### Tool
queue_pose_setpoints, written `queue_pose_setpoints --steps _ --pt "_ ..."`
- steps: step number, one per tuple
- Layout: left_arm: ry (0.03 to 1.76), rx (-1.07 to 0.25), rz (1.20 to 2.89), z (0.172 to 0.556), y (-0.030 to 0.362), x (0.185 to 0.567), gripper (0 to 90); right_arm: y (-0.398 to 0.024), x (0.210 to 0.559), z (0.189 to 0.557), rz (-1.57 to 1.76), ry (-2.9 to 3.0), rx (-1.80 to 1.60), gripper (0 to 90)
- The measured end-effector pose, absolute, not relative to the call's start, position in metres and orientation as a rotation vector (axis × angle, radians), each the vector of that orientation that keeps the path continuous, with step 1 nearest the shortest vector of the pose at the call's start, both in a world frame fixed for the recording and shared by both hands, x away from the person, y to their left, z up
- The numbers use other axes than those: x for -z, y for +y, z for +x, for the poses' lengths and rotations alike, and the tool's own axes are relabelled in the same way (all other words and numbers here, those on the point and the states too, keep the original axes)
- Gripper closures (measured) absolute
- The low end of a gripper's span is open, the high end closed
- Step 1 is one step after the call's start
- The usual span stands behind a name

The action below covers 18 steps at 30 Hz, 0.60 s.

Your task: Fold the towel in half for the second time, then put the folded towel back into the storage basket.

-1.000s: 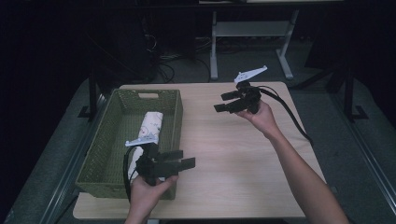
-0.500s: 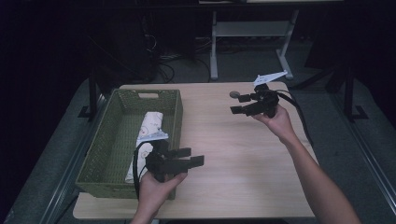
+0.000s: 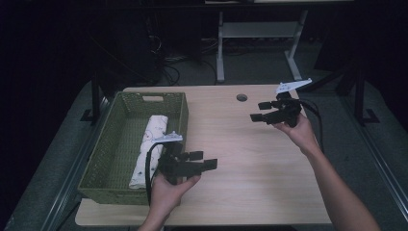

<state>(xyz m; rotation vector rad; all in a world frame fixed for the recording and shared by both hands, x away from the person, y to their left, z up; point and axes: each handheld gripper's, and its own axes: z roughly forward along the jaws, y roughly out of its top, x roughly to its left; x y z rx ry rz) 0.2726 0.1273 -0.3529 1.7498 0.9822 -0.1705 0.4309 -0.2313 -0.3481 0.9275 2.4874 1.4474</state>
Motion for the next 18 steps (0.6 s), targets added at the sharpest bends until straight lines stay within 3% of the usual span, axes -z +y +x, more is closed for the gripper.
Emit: queue_pose_setpoints --steps 18 --pt "0.989 0.176 1.766 0.277 0.116 0.359 22.7 -0.264 0.366 0.413 1.0 2.459 -1.428 26.2"
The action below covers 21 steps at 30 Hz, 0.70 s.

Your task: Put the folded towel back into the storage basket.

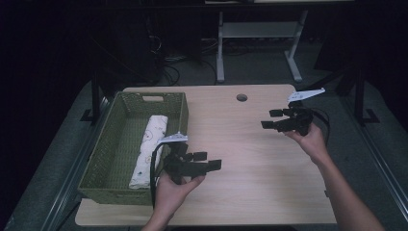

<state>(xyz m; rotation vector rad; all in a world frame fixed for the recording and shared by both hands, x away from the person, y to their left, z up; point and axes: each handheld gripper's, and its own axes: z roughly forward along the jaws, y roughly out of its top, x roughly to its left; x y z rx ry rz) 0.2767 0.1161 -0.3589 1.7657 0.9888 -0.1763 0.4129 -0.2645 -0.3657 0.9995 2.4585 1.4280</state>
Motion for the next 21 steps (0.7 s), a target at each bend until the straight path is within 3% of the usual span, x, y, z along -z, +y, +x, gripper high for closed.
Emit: queue_pose_setpoints --steps 21 --pt "0.992 0.175 1.781 0.286 0.094 0.372 22.6 -0.303 0.391 0.385 1.084 2.419 -1.404 23.6"
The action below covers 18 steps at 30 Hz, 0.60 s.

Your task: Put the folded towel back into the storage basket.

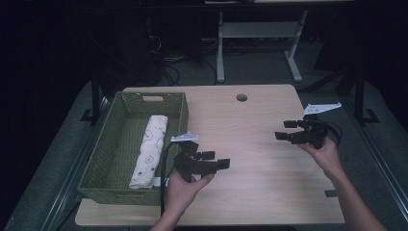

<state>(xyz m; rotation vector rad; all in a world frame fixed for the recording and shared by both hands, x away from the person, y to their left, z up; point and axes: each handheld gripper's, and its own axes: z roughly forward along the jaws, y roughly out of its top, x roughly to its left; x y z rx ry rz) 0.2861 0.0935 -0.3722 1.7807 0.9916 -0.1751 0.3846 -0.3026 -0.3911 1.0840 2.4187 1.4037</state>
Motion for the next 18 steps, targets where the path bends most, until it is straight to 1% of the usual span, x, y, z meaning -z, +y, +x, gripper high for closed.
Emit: queue_pose_setpoints --steps 3,18 --pt "0.985 0.191 1.783 0.286 0.089 0.374 22.5 -0.308 0.394 0.38 1.087 2.413 -1.397 23.4" --pt "0.98 0.186 1.804 0.29 0.075 0.384 22.4 -0.331 0.405 0.357 1.126 2.384 -1.384 23.3"
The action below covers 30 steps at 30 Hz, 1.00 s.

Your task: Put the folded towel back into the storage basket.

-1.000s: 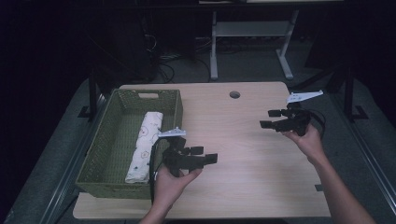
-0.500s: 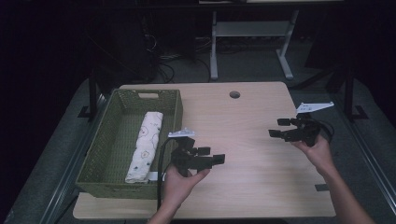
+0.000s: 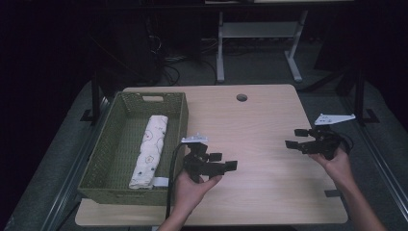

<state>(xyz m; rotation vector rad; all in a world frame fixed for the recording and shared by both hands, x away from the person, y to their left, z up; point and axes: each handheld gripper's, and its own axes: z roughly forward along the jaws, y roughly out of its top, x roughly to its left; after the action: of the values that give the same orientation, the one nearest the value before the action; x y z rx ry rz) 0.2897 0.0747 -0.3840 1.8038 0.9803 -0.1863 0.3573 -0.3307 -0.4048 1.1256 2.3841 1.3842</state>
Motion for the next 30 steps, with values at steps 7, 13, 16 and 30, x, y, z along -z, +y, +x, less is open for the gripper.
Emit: queue_pose_setpoints --steps 7,13,16,30 --pt "0.983 0.191 1.812 0.291 0.07 0.39 22.4 -0.339 0.412 0.347 1.149 2.377 -1.365 23.1" --pt "0.982 0.182 1.815 0.291 0.068 0.393 22.4 -0.347 0.418 0.339 1.165 2.368 -1.369 23.0" --pt "0.986 0.178 1.817 0.291 0.066 0.395 22.4 -0.352 0.423 0.335 1.188 2.362 -1.373 22.7" --pt "0.991 0.166 1.828 0.29 0.059 0.409 22.4 -0.366 0.439 0.305 1.193 2.347 -1.36 22.4"
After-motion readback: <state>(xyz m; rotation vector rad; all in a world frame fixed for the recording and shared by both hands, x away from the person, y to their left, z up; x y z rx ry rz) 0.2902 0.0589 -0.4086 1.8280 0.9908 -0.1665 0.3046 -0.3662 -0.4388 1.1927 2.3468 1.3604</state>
